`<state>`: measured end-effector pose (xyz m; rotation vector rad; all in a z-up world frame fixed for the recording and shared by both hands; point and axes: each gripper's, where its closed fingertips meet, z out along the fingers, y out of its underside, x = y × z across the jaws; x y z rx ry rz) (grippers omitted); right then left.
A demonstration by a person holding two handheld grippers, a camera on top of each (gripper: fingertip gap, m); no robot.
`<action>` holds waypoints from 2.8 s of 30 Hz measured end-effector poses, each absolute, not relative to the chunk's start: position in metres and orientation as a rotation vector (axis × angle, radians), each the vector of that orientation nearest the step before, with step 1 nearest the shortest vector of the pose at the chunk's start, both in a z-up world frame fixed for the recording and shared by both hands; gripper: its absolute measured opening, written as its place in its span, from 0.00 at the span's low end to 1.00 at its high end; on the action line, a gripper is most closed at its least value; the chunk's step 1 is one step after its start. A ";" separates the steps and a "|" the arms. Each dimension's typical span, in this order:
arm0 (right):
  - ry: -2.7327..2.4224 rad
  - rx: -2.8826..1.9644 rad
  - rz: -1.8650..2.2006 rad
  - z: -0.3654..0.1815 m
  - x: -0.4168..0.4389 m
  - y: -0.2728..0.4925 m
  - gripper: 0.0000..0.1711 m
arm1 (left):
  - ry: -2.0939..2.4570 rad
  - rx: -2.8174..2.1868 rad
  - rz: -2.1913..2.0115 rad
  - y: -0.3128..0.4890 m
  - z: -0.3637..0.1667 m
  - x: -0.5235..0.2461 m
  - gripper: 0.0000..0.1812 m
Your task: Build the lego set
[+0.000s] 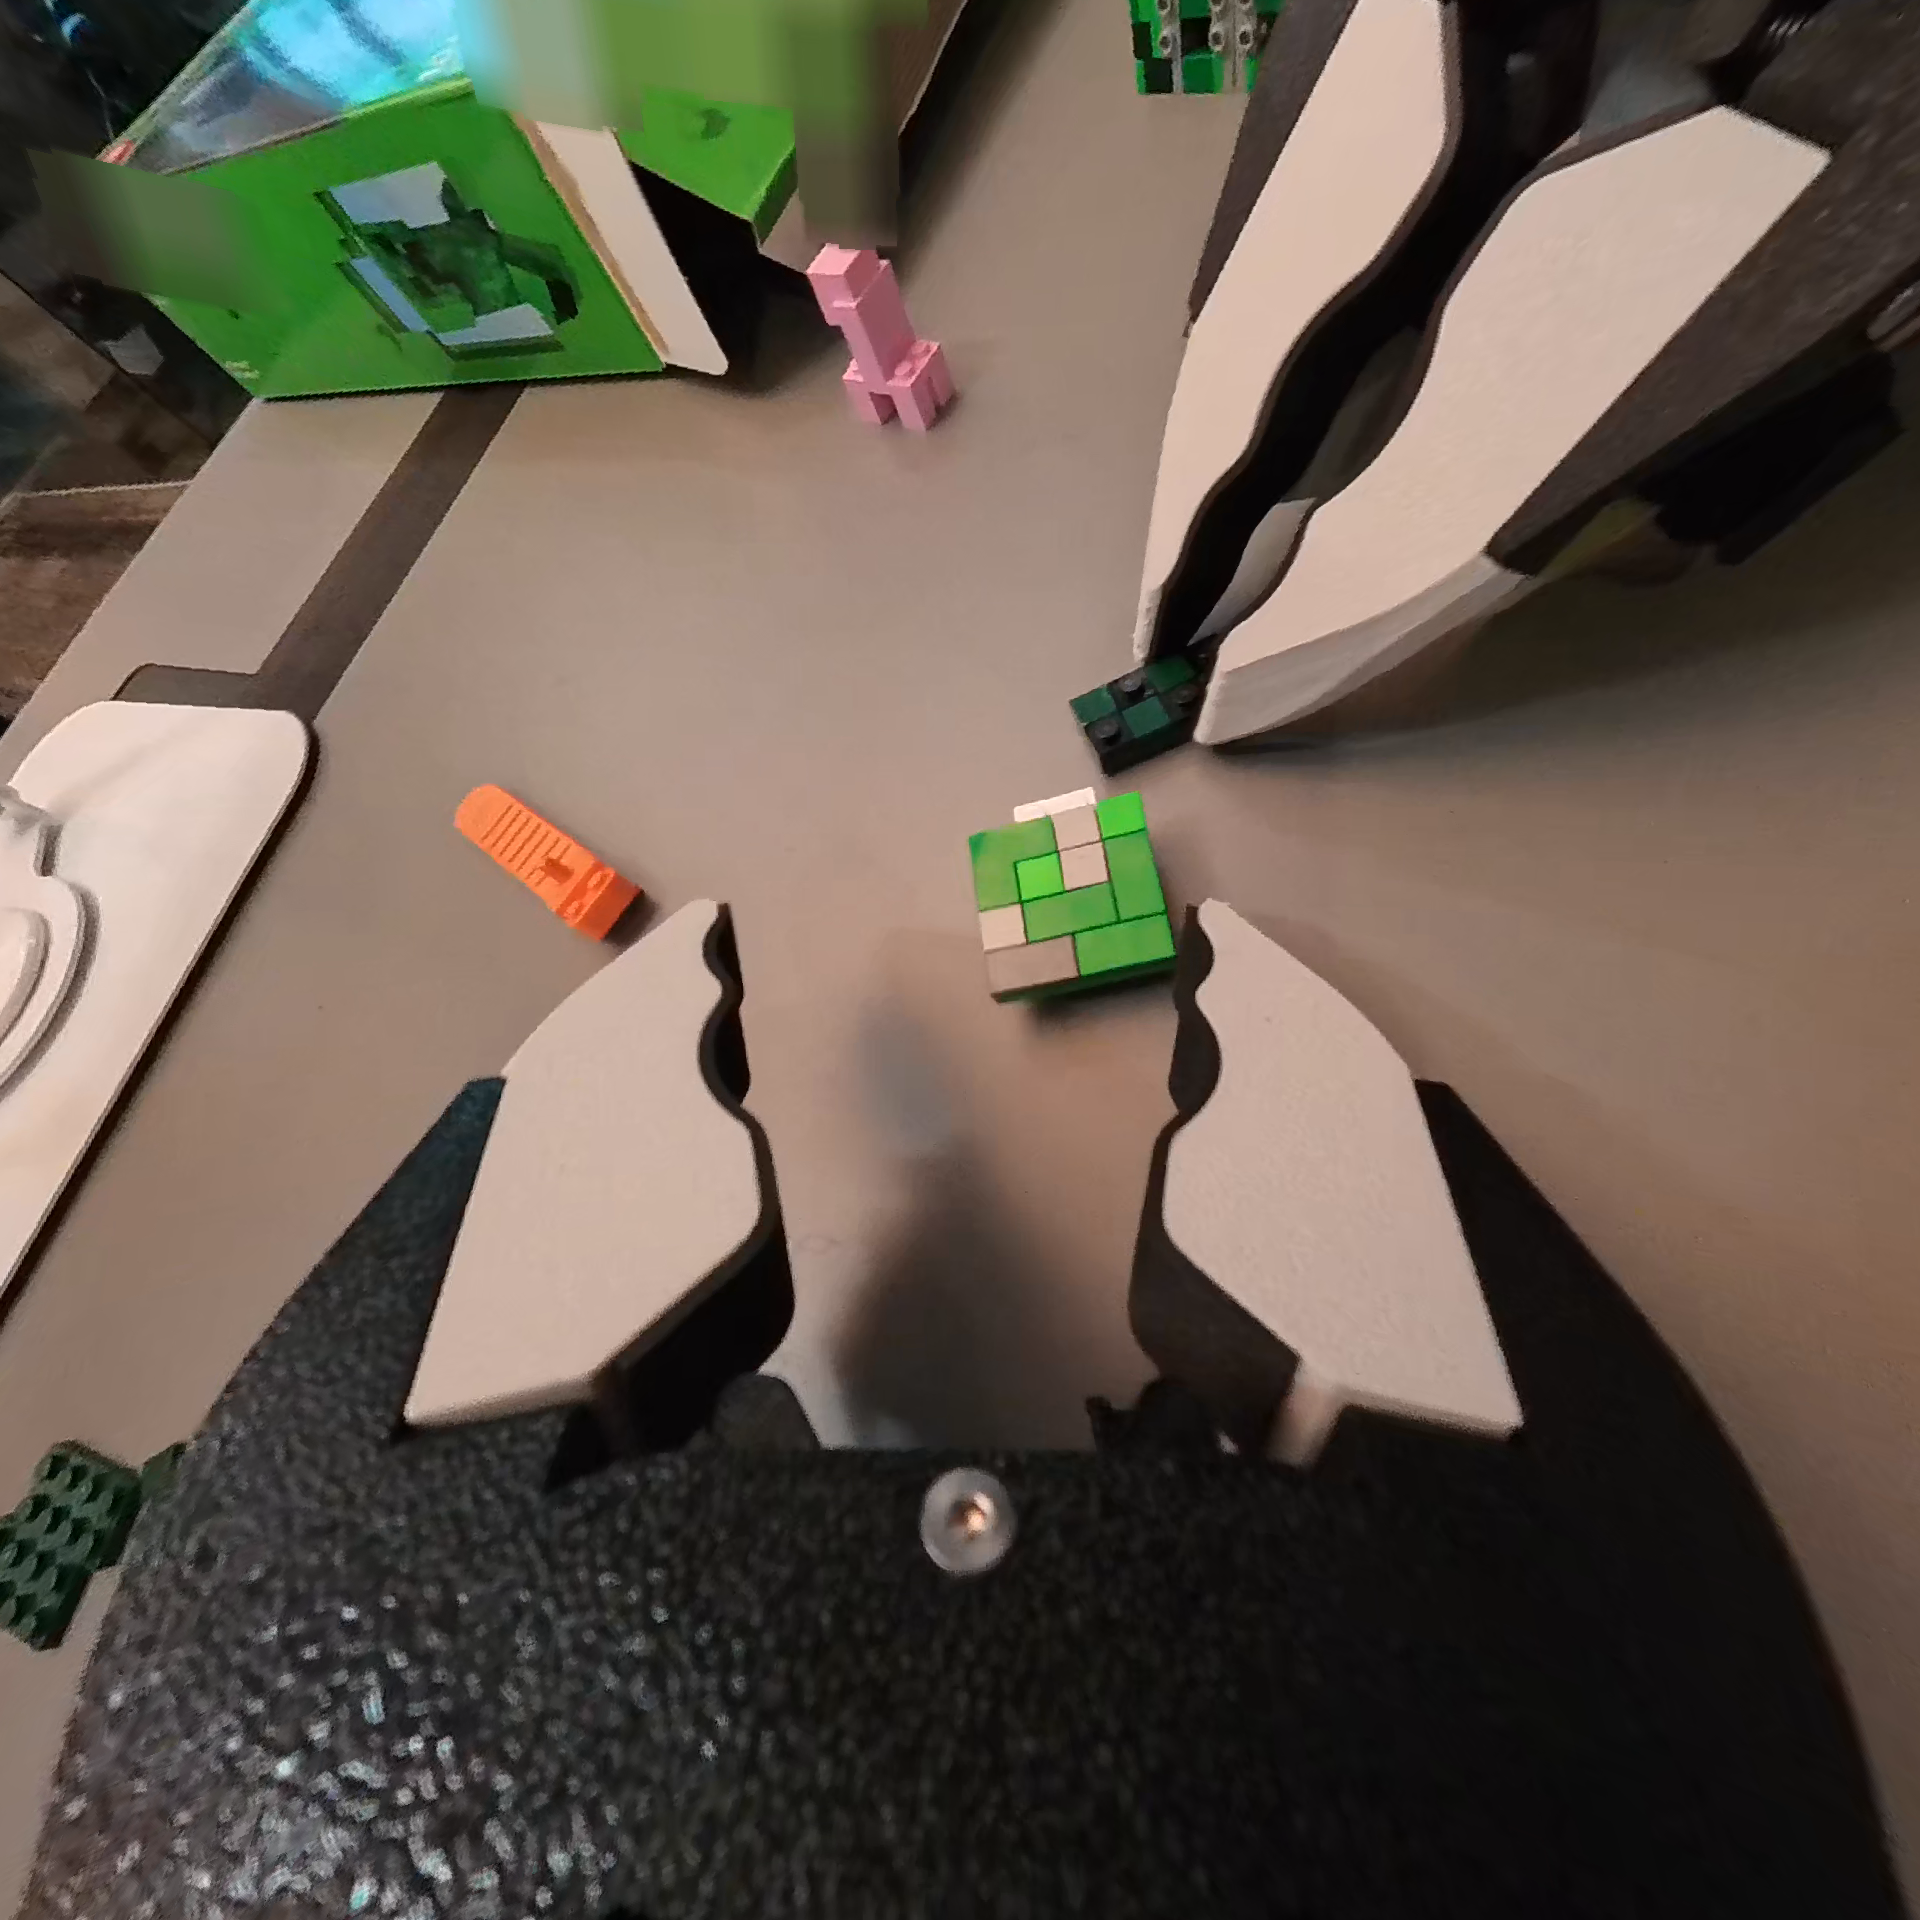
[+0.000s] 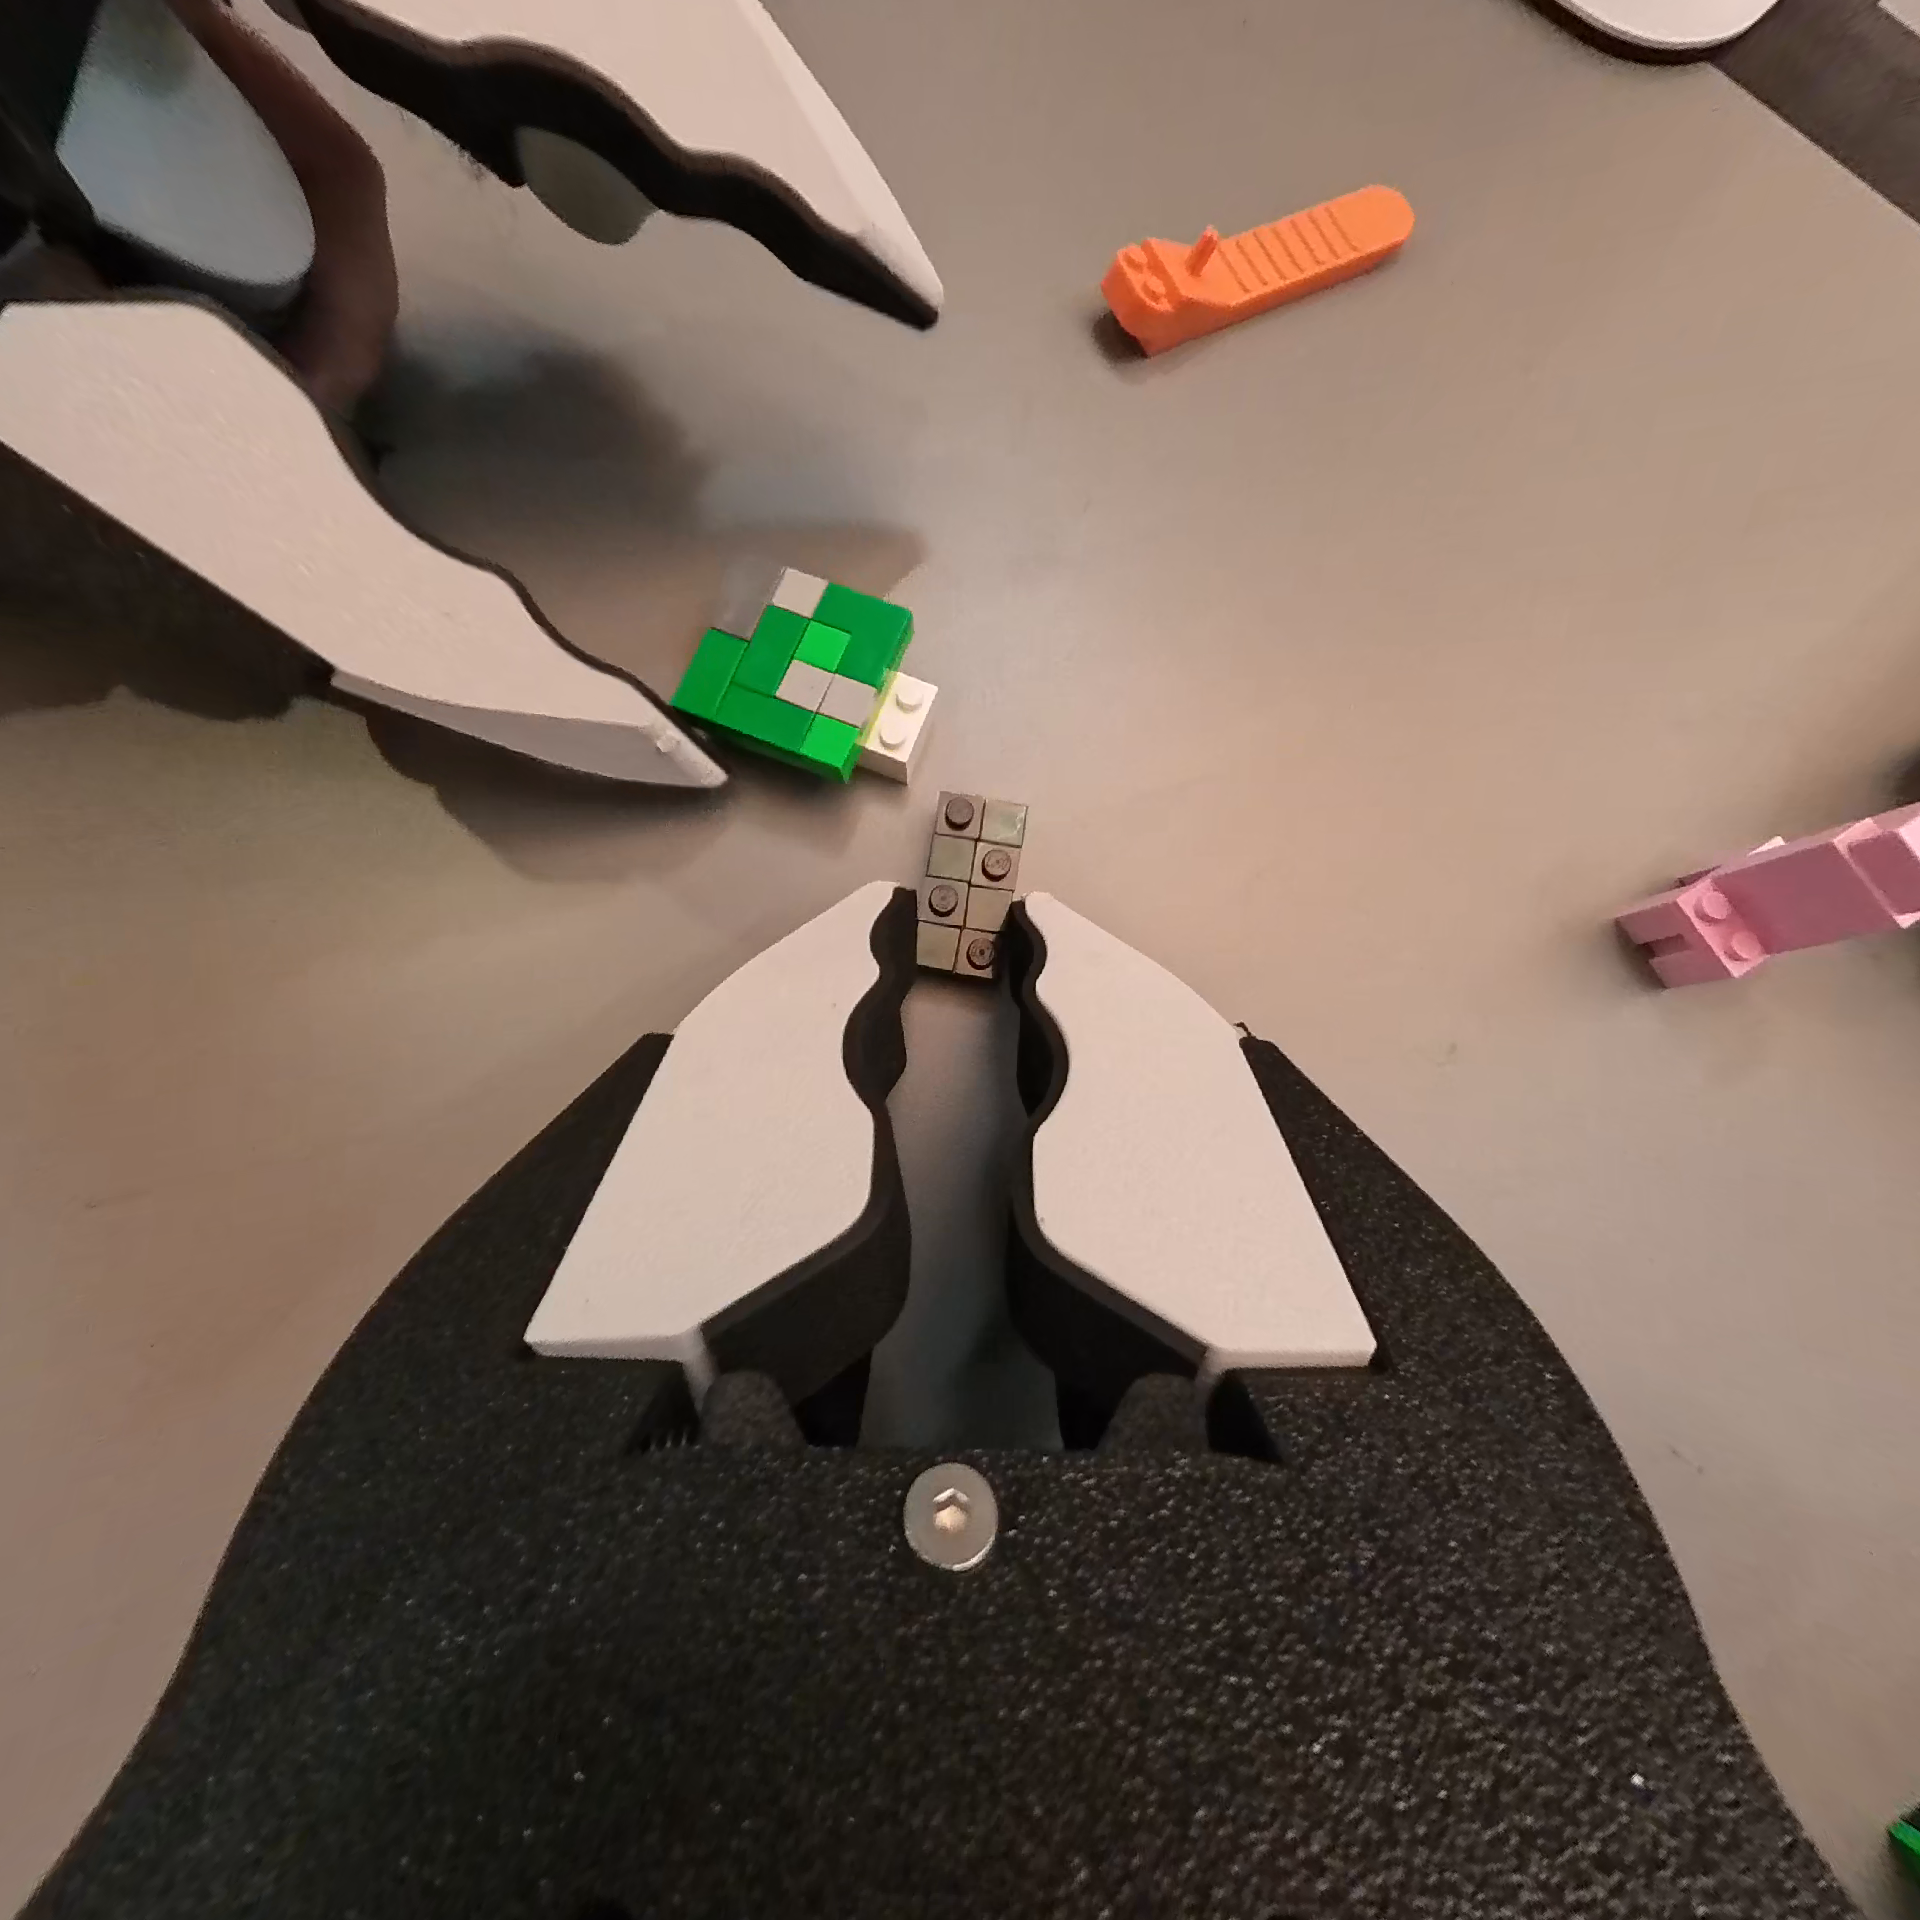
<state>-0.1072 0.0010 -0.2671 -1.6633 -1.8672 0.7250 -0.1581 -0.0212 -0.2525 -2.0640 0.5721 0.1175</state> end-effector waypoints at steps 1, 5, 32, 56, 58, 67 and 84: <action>-1.867 -1.664 0.725 -0.267 -0.107 0.001 0.10 | 0.568 -2.066 0.118 -0.021 -0.253 -0.160 0.44; -1.864 -1.665 0.726 -0.267 -0.107 0.002 0.10 | 0.558 -2.069 0.124 -0.022 -0.252 -0.163 0.44; -1.849 -1.671 0.737 -0.265 -0.107 0.005 0.09 | 0.677 -2.182 -0.176 -0.037 -0.263 -0.138 0.35; -2.123 -1.046 0.905 -0.224 -0.086 -0.040 0.10 | 0.777 -1.822 -0.464 -0.050 -0.204 -0.095 0.36; -2.162 -0.960 0.863 -0.227 -0.085 -0.048 0.10 | 0.841 -1.874 -0.464 -0.054 -0.214 -0.091 0.34; -2.218 -0.934 0.934 -0.232 -0.082 -0.061 0.10 | 0.987 -1.919 -0.289 -0.052 -0.239 -0.081 0.13; -2.165 -1.146 0.942 -0.235 -0.077 -0.033 0.19 | 0.633 -1.947 -0.045 -0.030 -0.228 -0.146 0.10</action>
